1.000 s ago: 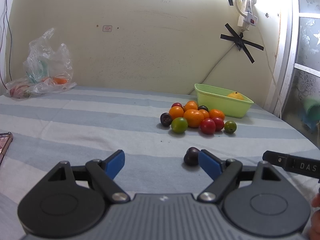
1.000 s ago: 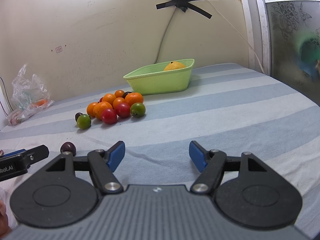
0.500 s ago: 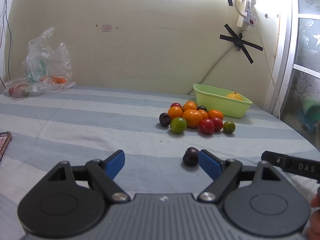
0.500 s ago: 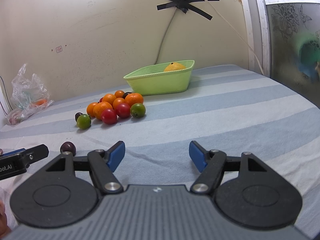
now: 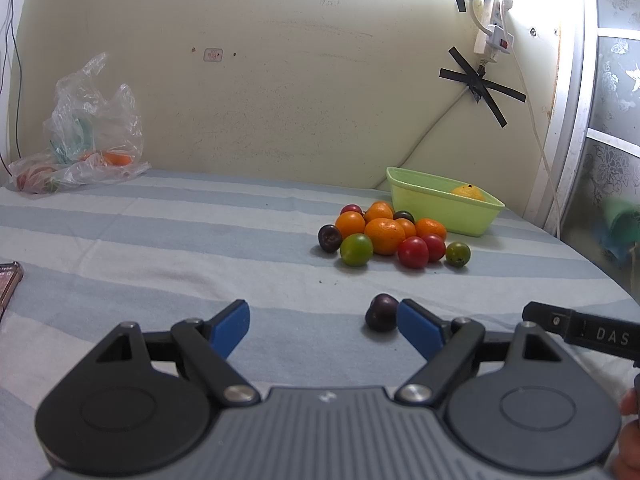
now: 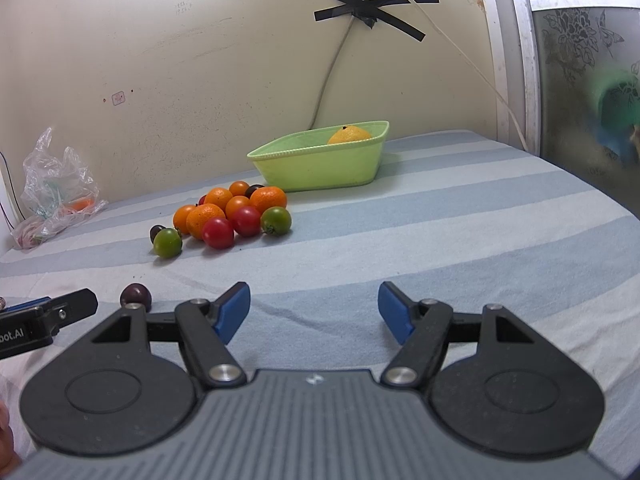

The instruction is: Organize fruits

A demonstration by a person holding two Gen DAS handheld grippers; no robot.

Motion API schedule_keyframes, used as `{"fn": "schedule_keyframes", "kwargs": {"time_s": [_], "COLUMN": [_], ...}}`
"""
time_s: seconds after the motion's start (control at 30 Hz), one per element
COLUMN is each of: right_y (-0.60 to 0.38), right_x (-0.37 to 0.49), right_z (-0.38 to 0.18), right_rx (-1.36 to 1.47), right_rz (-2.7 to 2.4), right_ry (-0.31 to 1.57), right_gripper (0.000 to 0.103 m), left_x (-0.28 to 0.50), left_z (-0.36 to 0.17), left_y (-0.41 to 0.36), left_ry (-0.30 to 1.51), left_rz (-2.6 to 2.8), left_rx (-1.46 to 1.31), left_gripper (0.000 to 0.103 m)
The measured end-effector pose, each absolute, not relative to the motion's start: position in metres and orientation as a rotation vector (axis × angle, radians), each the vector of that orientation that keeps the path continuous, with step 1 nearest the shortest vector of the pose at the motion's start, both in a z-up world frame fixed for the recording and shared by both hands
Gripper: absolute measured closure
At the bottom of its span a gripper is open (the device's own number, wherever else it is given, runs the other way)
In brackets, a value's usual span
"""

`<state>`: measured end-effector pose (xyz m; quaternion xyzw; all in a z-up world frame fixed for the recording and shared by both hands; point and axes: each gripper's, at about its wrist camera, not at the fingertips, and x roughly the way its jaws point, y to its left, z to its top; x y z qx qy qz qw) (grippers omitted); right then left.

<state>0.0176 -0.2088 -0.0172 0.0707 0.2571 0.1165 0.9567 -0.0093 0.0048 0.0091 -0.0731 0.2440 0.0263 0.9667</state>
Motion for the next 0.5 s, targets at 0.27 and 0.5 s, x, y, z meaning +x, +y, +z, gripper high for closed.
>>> {"fn": "schedule_keyframes", "kwargs": {"time_s": [0.27, 0.5], "right_y": [-0.214, -0.22], "right_x": [0.024, 0.06], "right_z": [-0.016, -0.008], "right_rx": [0.171, 0.146], "right_rz": [0.253, 0.382], "right_ry": [0.558, 0.651], "right_gripper": [0.032, 0.049], "left_x": [-0.01, 0.004], "left_z": [0.009, 0.01], "left_y": [0.004, -0.01], "left_ry": [0.505, 0.577], "left_rz": [-0.042, -0.115], "left_rx": [-0.161, -0.105], "left_gripper": [0.019, 0.023]}}
